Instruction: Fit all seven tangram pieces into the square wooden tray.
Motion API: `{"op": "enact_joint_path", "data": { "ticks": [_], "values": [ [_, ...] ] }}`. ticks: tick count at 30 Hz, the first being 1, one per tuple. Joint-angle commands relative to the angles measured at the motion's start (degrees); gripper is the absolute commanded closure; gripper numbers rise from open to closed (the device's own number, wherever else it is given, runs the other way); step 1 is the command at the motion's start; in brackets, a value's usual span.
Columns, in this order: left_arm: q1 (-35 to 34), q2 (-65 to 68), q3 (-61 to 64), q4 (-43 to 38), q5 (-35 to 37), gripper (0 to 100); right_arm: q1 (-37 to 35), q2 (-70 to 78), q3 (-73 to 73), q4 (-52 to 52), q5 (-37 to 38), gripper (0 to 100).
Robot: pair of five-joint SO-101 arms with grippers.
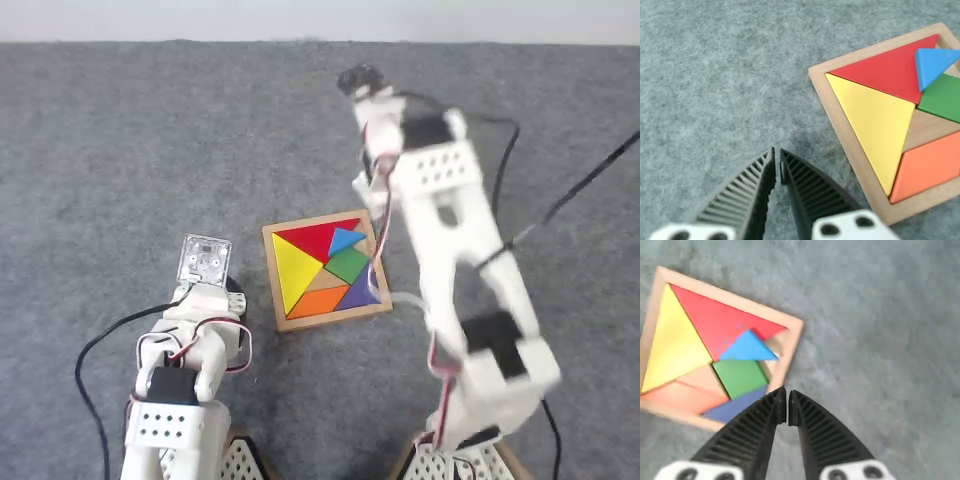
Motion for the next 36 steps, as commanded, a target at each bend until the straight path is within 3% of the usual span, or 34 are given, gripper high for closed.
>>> {"op": "enact_joint_path", "data": {
  "ticks": [1, 6, 13, 36],
  "values": [
    [-0.3, -0.8, -0.5, 0.3, 0.4, 98, -3.0, -15.3, 35.8, -31.8, -2.0, 99.1],
    [-0.2, -0.8, -0.5, 0.3, 0.4, 98, -5.1, -21.6, 41.4, -29.3, -1.7, 99.1],
    [-0.3, -0.8, -0.5, 0.3, 0.4, 98, -5.8, -13.0, 41.6, -34.4, -1.8, 99.1],
    [-0.3, -0.8, -0.5, 0.3, 0.4, 98, -4.4, 3.5, 24.3, -33.6, -1.2, 99.1]
  ]
}}
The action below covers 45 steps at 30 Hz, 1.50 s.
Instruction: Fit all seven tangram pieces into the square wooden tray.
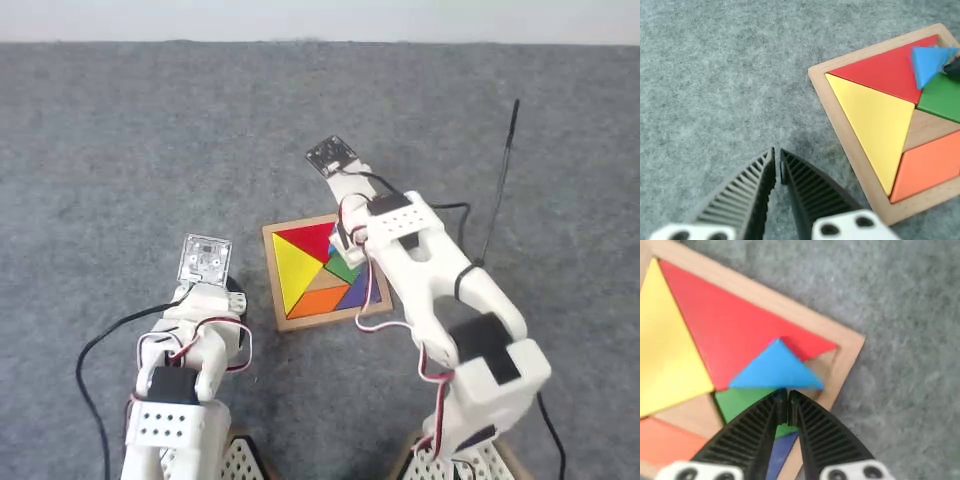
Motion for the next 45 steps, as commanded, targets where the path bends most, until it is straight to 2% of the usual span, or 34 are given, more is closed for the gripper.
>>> {"op": "enact_joint_path", "data": {
  "ticks": [1, 8, 13, 17, 20, 28, 34, 45],
  "values": [
    [-0.2, -0.8, -0.5, 0.3, 0.4, 98, 1.5, 2.2, -6.8, -0.5, 0.0, 99.1],
    [-0.2, -0.8, -0.5, 0.3, 0.4, 98, 3.9, 4.3, -10.5, -0.3, 2.3, 99.1],
    [-0.2, -0.8, -0.5, 0.3, 0.4, 98, 3.6, -0.3, -10.5, 1.7, 1.9, 99.1],
    [-0.2, -0.8, -0.5, 0.3, 0.4, 98, 0.6, -4.5, -10.4, 1.5, 1.2, 99.0],
    [-0.2, -0.8, -0.5, 0.3, 0.4, 98, -2.6, -5.1, -11.3, 0.7, -2.9, 99.0],
    [-0.1, -0.8, -0.5, 0.3, 0.4, 98, -5.4, 2.2, -13.2, -5.8, -3.9, 98.9],
    [-0.1, -0.8, -0.5, 0.3, 0.4, 98, -5.2, 8.0, -16.0, -5.7, -3.7, 98.9],
    [-0.1, -0.8, -0.5, 0.3, 0.4, 98, -2.4, 8.4, -15.8, -0.1, -3.7, 99.1]
  ]
}}
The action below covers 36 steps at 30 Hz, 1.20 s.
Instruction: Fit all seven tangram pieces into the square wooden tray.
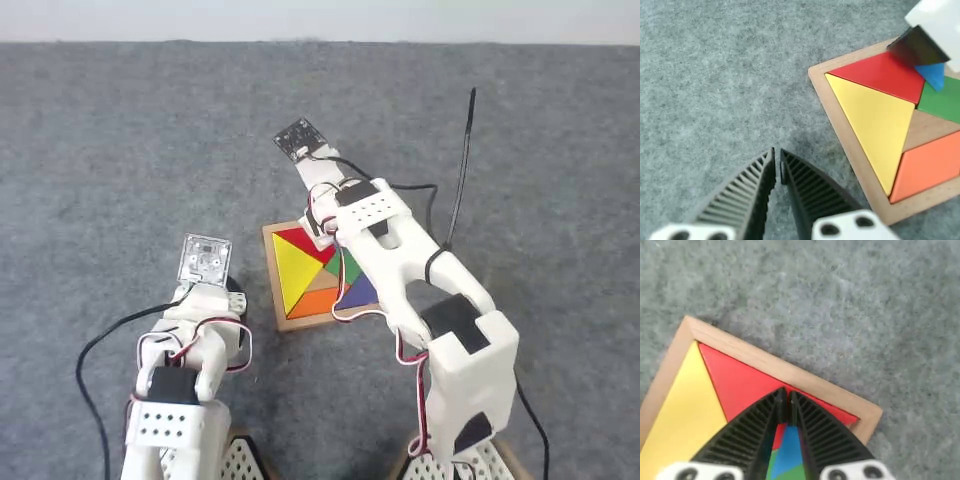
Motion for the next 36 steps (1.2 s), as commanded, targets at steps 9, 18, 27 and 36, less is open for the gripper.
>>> {"op": "enact_joint_path", "data": {
  "ticks": [9, 18, 27, 36],
  "values": [
    [-0.1, -0.8, -0.5, 0.3, 0.4, 98, 2.4, -1.3, -3.5, 3.6, 2.5, 99.1],
    [-0.2, -0.8, -0.5, 0.3, 0.4, 98, 5.1, -18.7, 0.4, 5.0, -0.1, 99.1],
    [-0.2, -0.8, -0.5, 0.3, 0.4, 98, 7.7, -25.5, 22.7, -2.9, -0.4, 99.0],
    [-0.2, -0.8, -0.5, 0.3, 0.4, 98, 8.6, -18.9, 20.0, -4.4, -0.2, 99.0]
  ]
}}
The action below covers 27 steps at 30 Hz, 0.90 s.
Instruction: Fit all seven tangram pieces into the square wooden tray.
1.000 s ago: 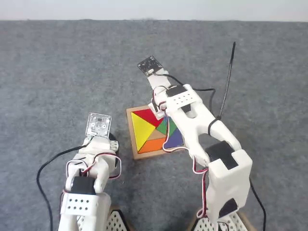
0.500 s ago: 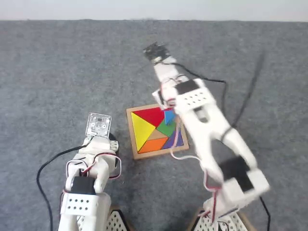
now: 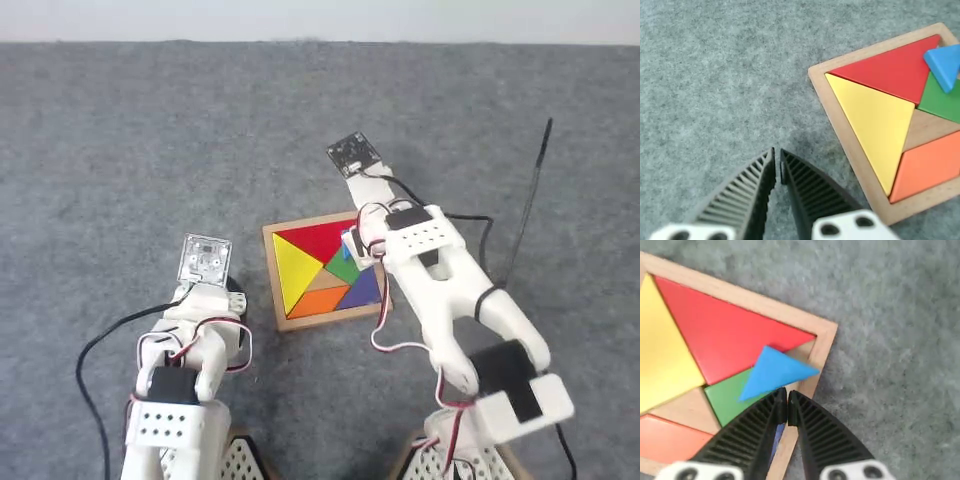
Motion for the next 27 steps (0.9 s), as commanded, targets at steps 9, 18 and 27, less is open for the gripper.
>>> {"op": "enact_joint_path", "data": {
  "ticks": [9, 18, 27],
  "values": [
    [-0.3, -0.8, -0.5, 0.3, 0.4, 98, 4.2, 9.3, -11.4, -0.8, -0.1, 99.1],
    [-0.3, -0.8, -0.5, 0.3, 0.4, 98, 4.0, 14.0, -17.1, -0.7, 0.3, 99.0],
    [-0.3, -0.8, -0.5, 0.3, 0.4, 98, 4.3, 12.1, -17.9, 0.1, 1.1, 99.1]
  ]
}}
